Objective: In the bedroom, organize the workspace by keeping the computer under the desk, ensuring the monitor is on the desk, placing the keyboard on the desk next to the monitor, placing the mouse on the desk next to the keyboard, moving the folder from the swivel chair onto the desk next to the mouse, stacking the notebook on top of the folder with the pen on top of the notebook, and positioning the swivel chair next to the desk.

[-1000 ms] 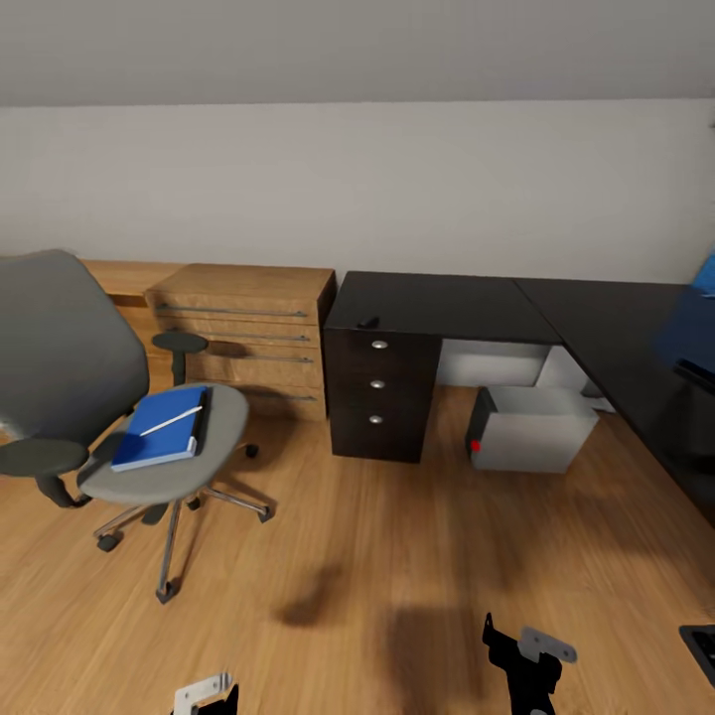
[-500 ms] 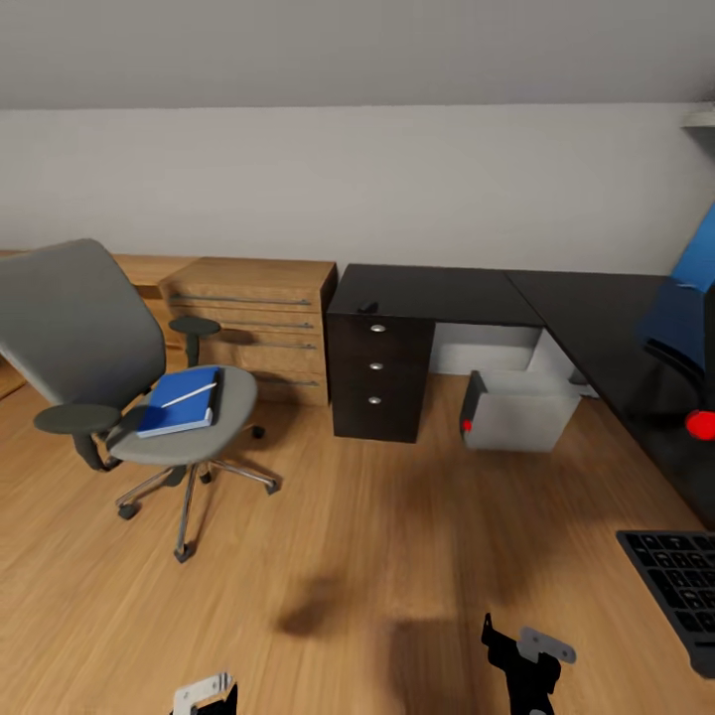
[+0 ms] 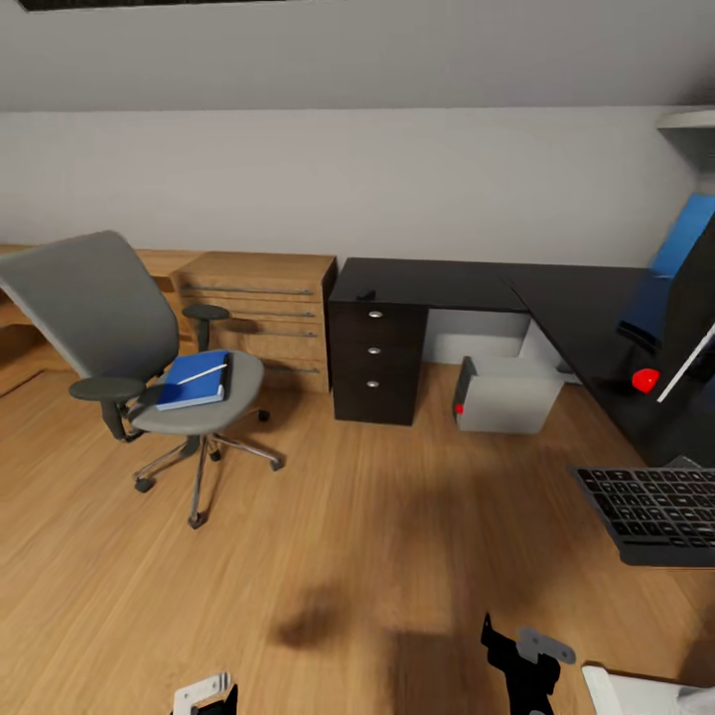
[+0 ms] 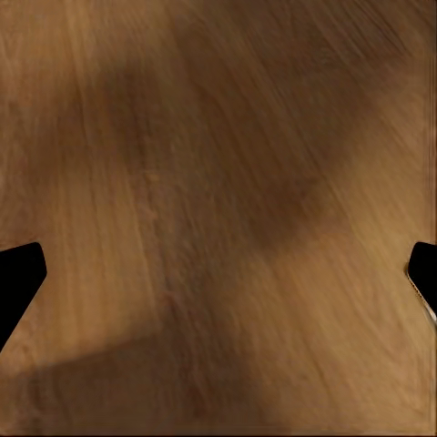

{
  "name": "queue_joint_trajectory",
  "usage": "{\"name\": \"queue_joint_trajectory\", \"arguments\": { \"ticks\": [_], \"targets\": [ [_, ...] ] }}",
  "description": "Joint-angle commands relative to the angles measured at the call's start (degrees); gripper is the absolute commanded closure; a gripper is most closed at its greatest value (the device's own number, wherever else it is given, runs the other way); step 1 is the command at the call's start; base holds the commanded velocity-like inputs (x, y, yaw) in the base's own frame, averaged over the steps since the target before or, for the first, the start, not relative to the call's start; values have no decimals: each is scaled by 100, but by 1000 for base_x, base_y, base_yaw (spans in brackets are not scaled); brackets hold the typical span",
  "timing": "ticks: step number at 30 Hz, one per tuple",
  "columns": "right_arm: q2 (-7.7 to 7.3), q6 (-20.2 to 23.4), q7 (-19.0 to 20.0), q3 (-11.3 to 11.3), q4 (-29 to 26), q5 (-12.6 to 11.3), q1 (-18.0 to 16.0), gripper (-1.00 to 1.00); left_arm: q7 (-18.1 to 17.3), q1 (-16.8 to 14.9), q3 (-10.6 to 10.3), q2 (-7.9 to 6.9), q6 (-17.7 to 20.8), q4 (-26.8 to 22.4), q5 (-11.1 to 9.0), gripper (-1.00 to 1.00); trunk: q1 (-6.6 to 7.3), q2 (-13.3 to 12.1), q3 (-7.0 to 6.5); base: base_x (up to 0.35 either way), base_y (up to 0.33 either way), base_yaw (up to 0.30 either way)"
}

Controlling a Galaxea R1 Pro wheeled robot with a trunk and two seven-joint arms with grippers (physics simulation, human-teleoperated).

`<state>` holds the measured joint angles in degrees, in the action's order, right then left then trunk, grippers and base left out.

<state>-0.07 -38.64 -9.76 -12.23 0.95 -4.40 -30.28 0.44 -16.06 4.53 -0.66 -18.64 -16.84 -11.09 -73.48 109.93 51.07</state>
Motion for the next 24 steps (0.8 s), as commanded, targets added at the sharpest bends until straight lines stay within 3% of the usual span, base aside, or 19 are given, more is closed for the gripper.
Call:
{"name": "queue_joint_trajectory", "arguments": {
  "ticks": [1, 6, 13, 18, 24],
  "targets": [
    [-2, -25, 10, 19, 8, -44, -3, -100, 5, -3, 4, 3, -16, 2, -14, -100, 4, 2, 4, -260, -147, 0],
    [2, -32, 57, 19, 4, -33, 43, -100, 7, -4, -2, 19, -16, 3, -9, -100, 4, 2, 4, -218, -218, 0],
    [10, -30, 135, 19, 10, 171, 95, -100, 7, -3, -1, 22, -16, 3, -7, -100, 4, 2, 4, -102, -212, 0],
    [62, 20, 169, 13, 22, 214, 120, -100, 6, -5, 3, 21, -16, 4, -10, -100, 4, 2, 1, -17, -55, -5],
    [163, 159, 249, 10, 22, 215, 406, -100, 3, -3, 1, 24, -18, 4, -13, -100, 4, 2, -26, -3, -10, -147]
  ]
}}
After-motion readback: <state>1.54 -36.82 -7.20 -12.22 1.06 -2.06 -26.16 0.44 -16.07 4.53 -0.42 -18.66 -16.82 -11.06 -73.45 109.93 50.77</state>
